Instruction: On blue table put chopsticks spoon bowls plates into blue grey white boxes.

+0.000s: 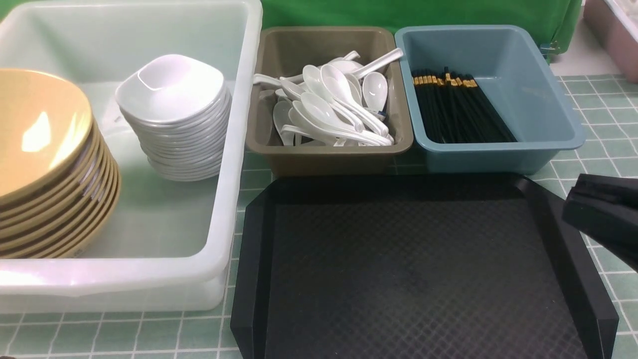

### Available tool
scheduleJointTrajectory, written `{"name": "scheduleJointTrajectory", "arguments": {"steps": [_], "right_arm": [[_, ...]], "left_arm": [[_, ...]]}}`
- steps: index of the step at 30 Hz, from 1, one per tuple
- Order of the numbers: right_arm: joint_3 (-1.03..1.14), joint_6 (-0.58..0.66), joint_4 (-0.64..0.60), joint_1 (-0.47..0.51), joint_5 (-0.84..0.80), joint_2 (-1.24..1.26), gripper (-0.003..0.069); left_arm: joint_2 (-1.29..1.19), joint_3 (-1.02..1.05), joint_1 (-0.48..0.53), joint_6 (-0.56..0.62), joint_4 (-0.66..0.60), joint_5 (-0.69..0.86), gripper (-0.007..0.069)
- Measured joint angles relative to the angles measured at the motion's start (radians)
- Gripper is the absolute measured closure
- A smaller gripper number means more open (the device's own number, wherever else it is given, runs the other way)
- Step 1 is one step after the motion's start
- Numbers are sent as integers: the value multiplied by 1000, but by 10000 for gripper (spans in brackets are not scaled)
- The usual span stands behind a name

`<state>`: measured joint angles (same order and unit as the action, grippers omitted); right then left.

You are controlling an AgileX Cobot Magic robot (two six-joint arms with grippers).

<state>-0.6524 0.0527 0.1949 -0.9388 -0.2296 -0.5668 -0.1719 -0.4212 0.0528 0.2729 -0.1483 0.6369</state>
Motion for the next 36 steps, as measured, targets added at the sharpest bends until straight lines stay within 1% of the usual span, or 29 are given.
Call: {"name": "scheduleJointTrajectory", "arguments": {"steps": [19,20,23,25,26,27,29,31,36], "right_arm": [[25,0,0,0,5,14,550],[38,0,0,3,8,26,555],[99,-7,0,38,11,75,606],[151,-43,0,95,13,121,622],[195,-83,0,156,14,155,624],[201,-88,0,166,16,166,624],[286,-155,1,310,18,245,624],[346,-192,1,419,19,301,624],[489,-225,1,705,19,443,624]], "left_arm": [[0,0,0,0,0,14,622],[0,0,0,0,0,14,622],[0,0,0,0,0,15,622],[0,0,0,0,0,17,622],[0,0,0,0,0,17,622],[0,0,0,0,0,17,622],[0,0,0,0,0,17,622],[0,0,0,0,0,17,622],[0,0,0,0,0,17,622]]}}
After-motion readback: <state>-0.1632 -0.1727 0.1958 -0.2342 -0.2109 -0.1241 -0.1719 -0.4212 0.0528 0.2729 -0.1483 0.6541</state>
